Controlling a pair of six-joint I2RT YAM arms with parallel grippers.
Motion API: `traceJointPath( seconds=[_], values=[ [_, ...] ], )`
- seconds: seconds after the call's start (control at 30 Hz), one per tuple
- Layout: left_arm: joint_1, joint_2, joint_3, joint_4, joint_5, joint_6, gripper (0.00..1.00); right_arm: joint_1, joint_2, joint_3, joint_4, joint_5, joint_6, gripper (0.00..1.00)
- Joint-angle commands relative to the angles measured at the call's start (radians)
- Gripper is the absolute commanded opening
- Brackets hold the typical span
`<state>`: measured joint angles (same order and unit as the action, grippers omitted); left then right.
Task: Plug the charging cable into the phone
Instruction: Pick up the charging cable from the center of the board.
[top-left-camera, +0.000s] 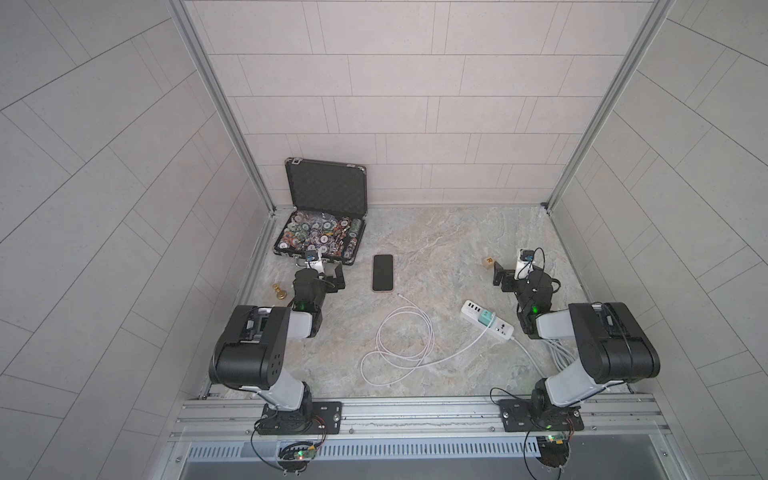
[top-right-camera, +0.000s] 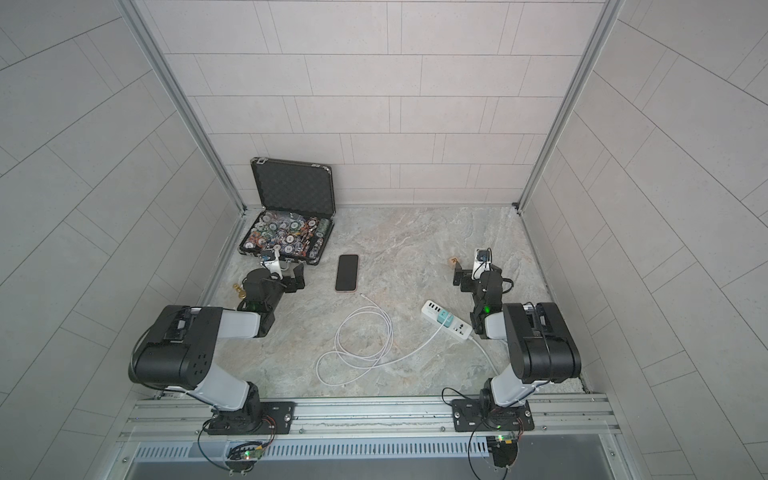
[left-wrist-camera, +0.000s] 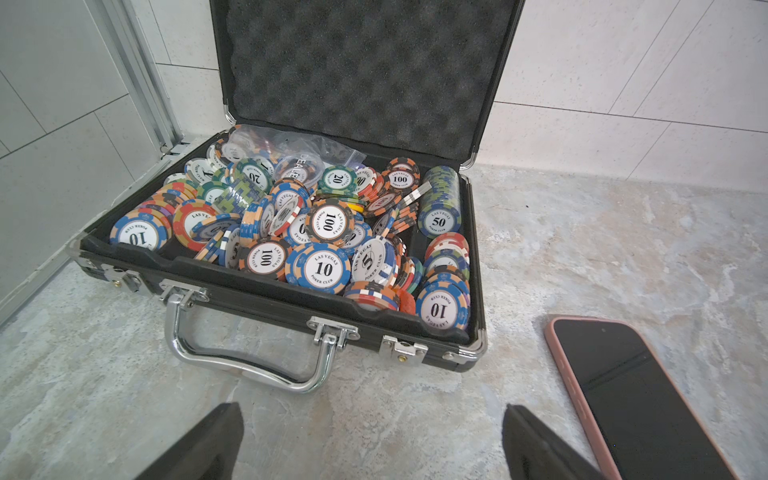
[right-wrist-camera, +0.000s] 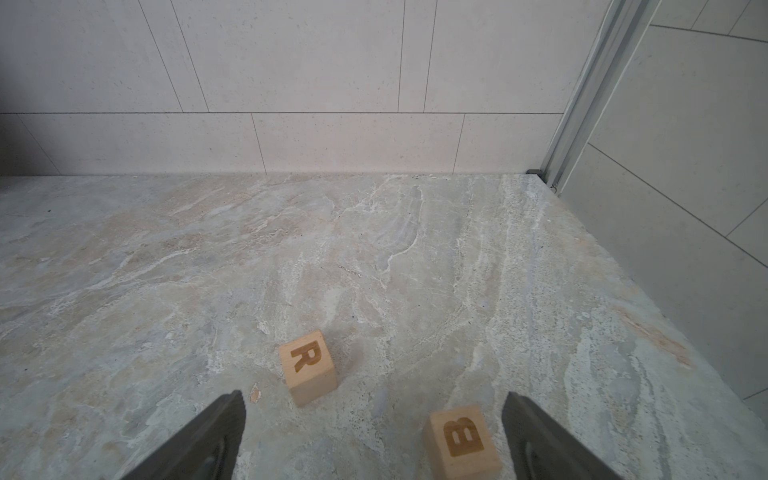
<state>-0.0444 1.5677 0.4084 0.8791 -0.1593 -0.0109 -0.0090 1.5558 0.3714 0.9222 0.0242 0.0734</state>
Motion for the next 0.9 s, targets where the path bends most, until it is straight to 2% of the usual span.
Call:
traceJointPath(
  seconds=[0.0,0.17,0.27,0.37,0.4,0.47,0.5,0.57,0.63,0.77,0.87],
  values=[
    [-0.003,-0.069,0.009,-0.068,0.026,0.016,1.0,-0.002,-0.121,0.034,-0.155,0.011,0.012,1.0],
    [-0.002,-0.196,0.138,-0.38,0.084,0.029,1.0,-0.001,-0.336,0.086,-0.373,-0.01,0.009,1.0],
    [-0.003,-0.226,0.333,-0.768,0.152,0.012,1.0,0.0,-0.459,0.159,-0.558,-0.001,0.043,1.0],
    [-0.003,-0.262,0.454,-0.979,0.197,-0.024,1.0,0.001,-0.58,0.205,-0.694,-0.015,0.085,1.0],
    [-0.003,-0.269,0.502,-1.058,0.214,-0.03,1.0,0.0,-0.612,0.241,-0.802,0.034,0.136,1.0],
    [-0.003,-0.276,0.562,-1.156,0.238,-0.037,1.0,-0.005,-0.622,0.346,-0.994,0.186,0.269,1.0],
    [-0.003,-0.278,0.583,-1.196,0.256,-0.035,1.0,-0.011,-0.609,0.39,-1.094,0.223,0.325,1.0],
    [-0.002,-0.276,0.632,-1.278,0.284,-0.024,1.0,-0.026,-0.575,0.457,-1.218,0.211,0.356,1.0],
    [0.001,-0.269,0.686,-1.356,0.306,-0.004,1.0,-0.04,-0.552,0.49,-1.262,0.163,0.32,1.0],
    [0.0,-0.245,0.798,-1.49,0.209,0.012,1.0,-0.059,-0.566,0.471,-1.254,0.109,0.358,1.0],
    [0.011,-0.246,0.84,-1.554,0.158,0.029,1.0,-0.066,-0.581,0.452,-1.259,0.177,0.417,1.0]
  ],
)
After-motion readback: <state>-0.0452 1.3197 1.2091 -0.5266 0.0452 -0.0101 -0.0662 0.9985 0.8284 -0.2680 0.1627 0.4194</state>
